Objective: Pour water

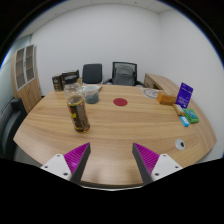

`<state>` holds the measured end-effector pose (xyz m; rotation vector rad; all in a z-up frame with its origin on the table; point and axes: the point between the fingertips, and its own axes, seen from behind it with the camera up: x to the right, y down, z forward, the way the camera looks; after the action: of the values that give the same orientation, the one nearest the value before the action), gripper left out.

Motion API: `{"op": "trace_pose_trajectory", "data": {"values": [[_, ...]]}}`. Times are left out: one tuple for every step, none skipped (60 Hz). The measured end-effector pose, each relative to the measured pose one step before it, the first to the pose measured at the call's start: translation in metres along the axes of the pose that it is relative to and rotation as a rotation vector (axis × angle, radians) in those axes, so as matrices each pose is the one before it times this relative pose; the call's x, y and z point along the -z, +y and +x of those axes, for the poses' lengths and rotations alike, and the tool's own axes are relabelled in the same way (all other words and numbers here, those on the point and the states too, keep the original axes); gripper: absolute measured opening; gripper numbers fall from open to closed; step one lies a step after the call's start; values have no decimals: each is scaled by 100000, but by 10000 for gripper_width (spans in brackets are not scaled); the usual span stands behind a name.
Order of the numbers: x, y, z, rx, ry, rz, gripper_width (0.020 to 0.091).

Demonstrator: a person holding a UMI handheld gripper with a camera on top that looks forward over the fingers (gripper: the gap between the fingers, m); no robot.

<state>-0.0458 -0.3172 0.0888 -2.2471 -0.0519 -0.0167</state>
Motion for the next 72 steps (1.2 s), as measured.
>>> {"op": "trace_pose_trajectory", "data": {"values": [[-314,-51,-1110,-266,-564,205,861],[-399,-153,-1136,-346,-765,552,864],[-397,-194,-1080,-451,-799,770,860],[-430,-182,-996,-550,-697,709,859],[-466,-90,-953,-527,-633,375,859],[-453,-118,-942,-550,-603,183,857],[-446,-179,-865,-626,-578,325,858],[-479,-309,-893,-733,-607,585,858],[-489,-320,-806,-658,-692,696,859],[-475,-388,-713,-596,-600,971,860],[-462,-428,-620,-547,-355,1107,858],[-516,-404,-479,-478,-108,1020,858],[-528,-330,-390,-353,86,805,857],[-548,-301,-348,-217,173,656,858],[-554,-347,-367,-62,155,718,858],[-580,-431,-326,30,161,968,857],[-575,-472,-305,74,126,1189,859],[-587,-416,-252,130,170,1220,859],[-577,-400,-121,189,359,1163,858],[-593,-354,-60,177,647,999,859],[-564,-304,15,23,727,917,859],[-600,-258,-188,-42,364,1018,856],[-576,-332,-145,-113,182,1150,856],[-562,-308,-57,-81,232,1233,854],[-546,-278,-4,36,359,1094,849],[-521,-203,34,59,452,961,846],[-472,-170,66,-57,383,813,838],[-459,-123,-15,-246,227,642,830],[-441,-71,33,-364,256,510,820],[-394,-44,70,-328,375,477,811],[-335,-67,41,-238,220,474,803],[-427,-228,69,-157,-84,636,791],[-105,-154,-82,-218,106,756,779],[-184,-194,26,-155,35,1243,764],[-165,-191,52,-48,119,1236,746],[-166,-161,48,171,200,986,723],[-165,-146,24,383,183,833,696],[-113,-184,-13,514,50,955,663],[-122,-211,-18,532,4,1112,623],[-97,-157,-105,738,-210,1062,581],[-97,-67,-196,713,-434,787,533],[-70,-15,-61,696,-92,468,519],[-89,29,24,835,74,446,519],[-176,-12,-46,866,25,709,518],[-12,-81,-8,798,-302,623,503],[22,-36,-117,616,-382,505,494],[26,-3,-59,493,-153,345,483],[20,-34,18,423,50,364,471],[-4,3,45,216,169,152,459],[9,-2,56,6,212,173,440],[17,-8,58,-162,351,-52,426],[-1,27,-78,-111,394,241,409],[-18,4,86,-309,215,-206,408],[100,36,-83,-94,247,-62,384],[-132,-64,148,119,28,-219,379],[115,59,-101,188,201,-58,380],[17,27,-6,65,59,-244,379],[8,26,27,86,173,-319,378],[11,26,15,227,198,-499,379],[41,-27,-67,259,11,-446,377],[33,-35,-70,260,-29,-472,377],[-108,32,108,2,86,-84,378],[53,-198,-274,-222,142,-118,378],[54,-224,-150,-81,-68,-116,378],[35,-162,-192,-54,-399,-255,379],[-3,-268,-214,-325,-435,-151,378],[8,-385,-256,-683,-403,128,378],[7,-431,-334,-923,-629,227,378],[-15,-424,-478,-1161,-988,141,380],[-16,-424,-518,-1403,-1324,68,379],[-66,-469,-522,-1680,-1342,345,379],[-151,-452,-317,-1907,-1113,728,379]]}}
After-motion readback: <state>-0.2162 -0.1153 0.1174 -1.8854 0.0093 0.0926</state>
